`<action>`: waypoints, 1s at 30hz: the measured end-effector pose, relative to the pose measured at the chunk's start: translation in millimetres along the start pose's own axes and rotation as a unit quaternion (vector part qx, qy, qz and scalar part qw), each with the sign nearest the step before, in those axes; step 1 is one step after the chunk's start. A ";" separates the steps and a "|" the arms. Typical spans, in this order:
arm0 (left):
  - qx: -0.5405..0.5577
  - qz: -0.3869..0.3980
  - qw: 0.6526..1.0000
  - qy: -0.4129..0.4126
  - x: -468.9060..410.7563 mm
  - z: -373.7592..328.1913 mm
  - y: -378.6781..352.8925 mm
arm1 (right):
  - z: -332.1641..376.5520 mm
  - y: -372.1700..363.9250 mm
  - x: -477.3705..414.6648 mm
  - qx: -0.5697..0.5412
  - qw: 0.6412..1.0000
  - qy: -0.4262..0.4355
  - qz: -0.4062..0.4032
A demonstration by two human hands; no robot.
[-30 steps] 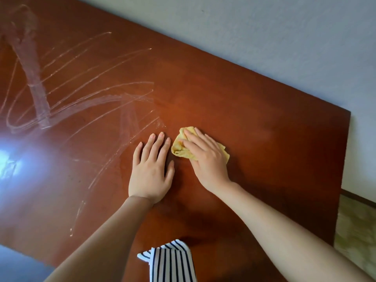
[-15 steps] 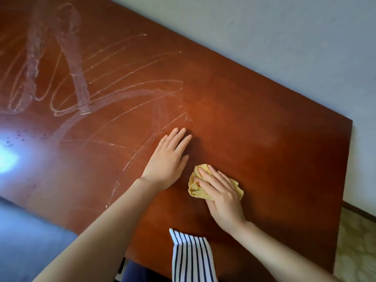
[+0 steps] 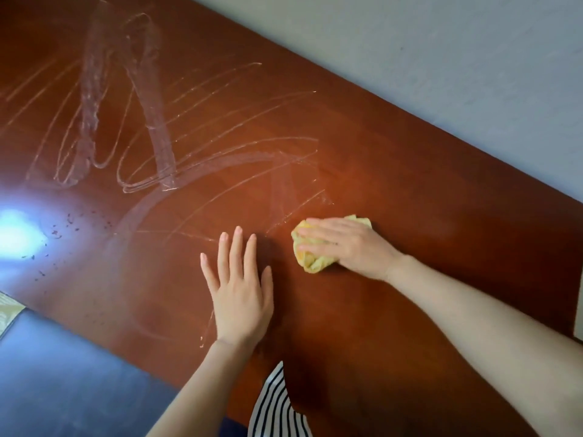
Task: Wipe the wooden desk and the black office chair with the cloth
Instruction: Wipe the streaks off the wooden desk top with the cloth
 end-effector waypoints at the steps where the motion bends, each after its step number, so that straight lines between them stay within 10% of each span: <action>1: 0.016 -0.009 1.000 0.012 -0.3 -2.7 -1.7 | -13.5 0.9 -9.8 -0.003 1.000 -0.026 0.003; 16: 0.073 -0.040 0.996 0.013 -6.4 -6.8 -17.0 | -130.3 -6.4 -82.4 0.019 0.880 -0.472 -0.048; 30: 0.097 -0.049 0.994 0.024 -7.5 -5.5 -11.4 | 41.4 -20.6 0.0 -0.020 0.985 -0.169 -0.005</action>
Point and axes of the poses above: each hand's wrist, its own x-axis away from the middle knuckle, its own y-axis out of the back of the hand, z = x × y, the point moved 7 cm from there along -x, towards the middle knuckle, and after that the axes turned 9 degrees about x, right-handed, at the moved point
